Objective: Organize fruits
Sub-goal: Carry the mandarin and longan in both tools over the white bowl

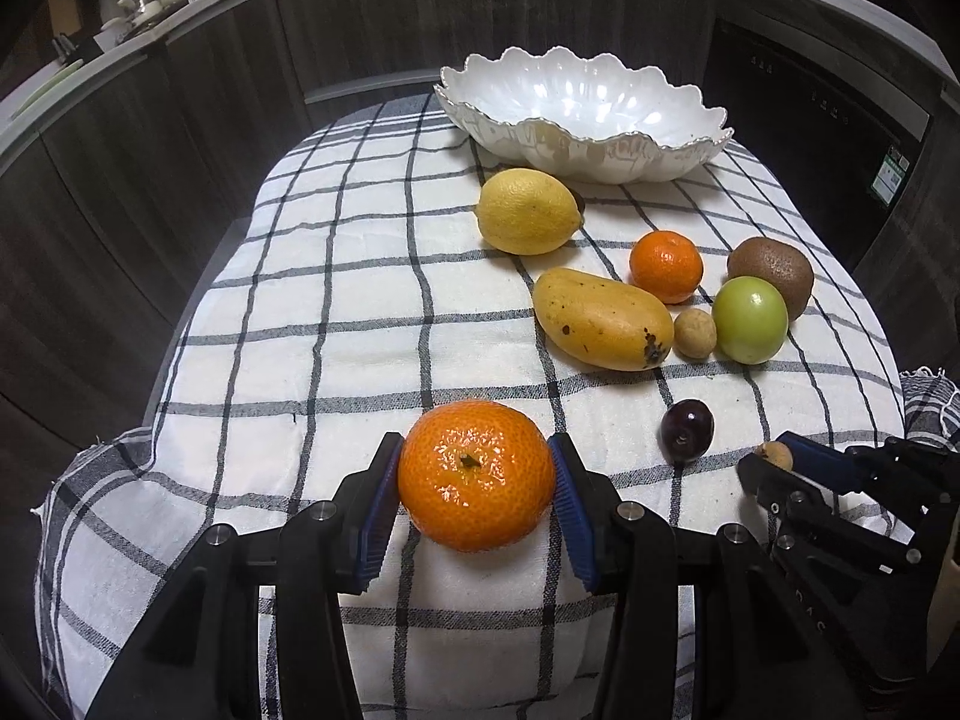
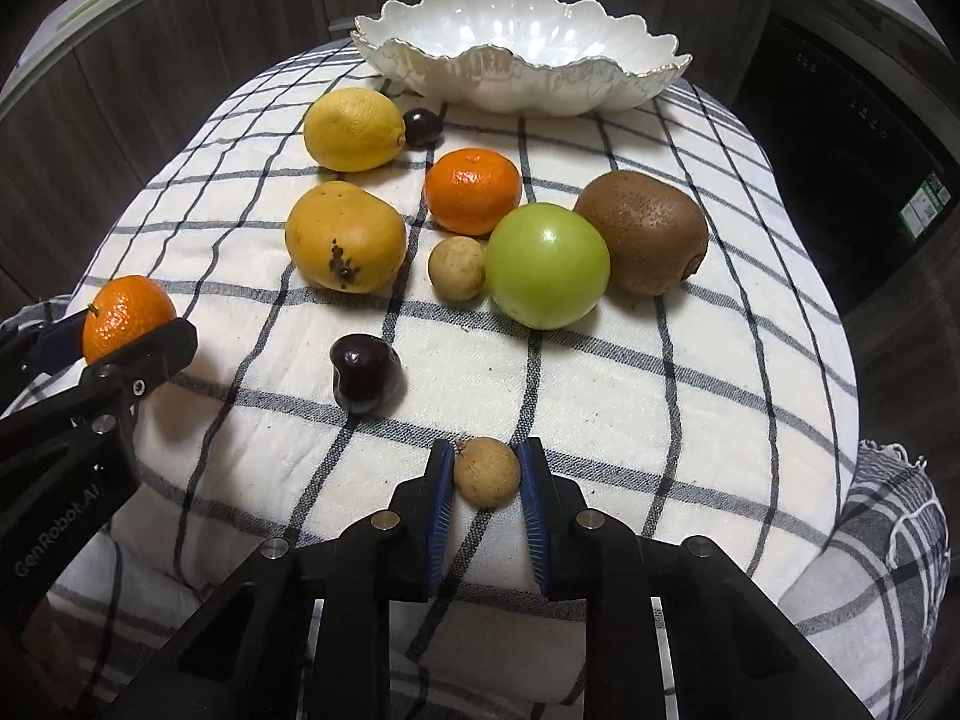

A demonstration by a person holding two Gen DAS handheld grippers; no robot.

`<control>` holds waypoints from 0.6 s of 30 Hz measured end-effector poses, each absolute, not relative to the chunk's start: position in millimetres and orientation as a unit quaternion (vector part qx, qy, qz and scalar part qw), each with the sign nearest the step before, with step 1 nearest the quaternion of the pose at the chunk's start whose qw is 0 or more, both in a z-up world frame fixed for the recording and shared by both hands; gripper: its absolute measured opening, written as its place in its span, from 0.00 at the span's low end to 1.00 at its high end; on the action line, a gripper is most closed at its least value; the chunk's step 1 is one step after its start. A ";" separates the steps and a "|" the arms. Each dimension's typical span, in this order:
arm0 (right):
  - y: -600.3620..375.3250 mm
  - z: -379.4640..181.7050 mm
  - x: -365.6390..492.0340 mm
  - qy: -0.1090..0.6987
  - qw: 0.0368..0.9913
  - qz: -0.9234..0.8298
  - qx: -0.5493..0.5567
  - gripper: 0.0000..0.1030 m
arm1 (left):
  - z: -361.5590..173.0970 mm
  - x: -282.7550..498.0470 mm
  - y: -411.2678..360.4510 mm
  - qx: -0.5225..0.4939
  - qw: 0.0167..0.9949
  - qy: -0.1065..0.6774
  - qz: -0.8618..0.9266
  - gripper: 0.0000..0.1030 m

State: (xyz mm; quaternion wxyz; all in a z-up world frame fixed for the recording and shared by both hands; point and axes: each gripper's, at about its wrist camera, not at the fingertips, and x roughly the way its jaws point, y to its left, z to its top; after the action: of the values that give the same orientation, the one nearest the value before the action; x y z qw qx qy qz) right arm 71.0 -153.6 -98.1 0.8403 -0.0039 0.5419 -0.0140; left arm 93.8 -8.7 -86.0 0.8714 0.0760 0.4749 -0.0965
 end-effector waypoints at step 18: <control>-164.7 -66.2 69.1 0.503 0.864 -0.026 0.002 0.22 | -57.3 91.7 -20.4 0.089 0.888 0.441 -0.096 0.46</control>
State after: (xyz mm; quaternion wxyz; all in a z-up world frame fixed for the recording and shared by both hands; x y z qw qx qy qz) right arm 69.1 -164.7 -66.2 0.8642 0.0020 0.5025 -0.0258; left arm 91.7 -20.4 -57.3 0.8879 0.0895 0.4407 -0.0965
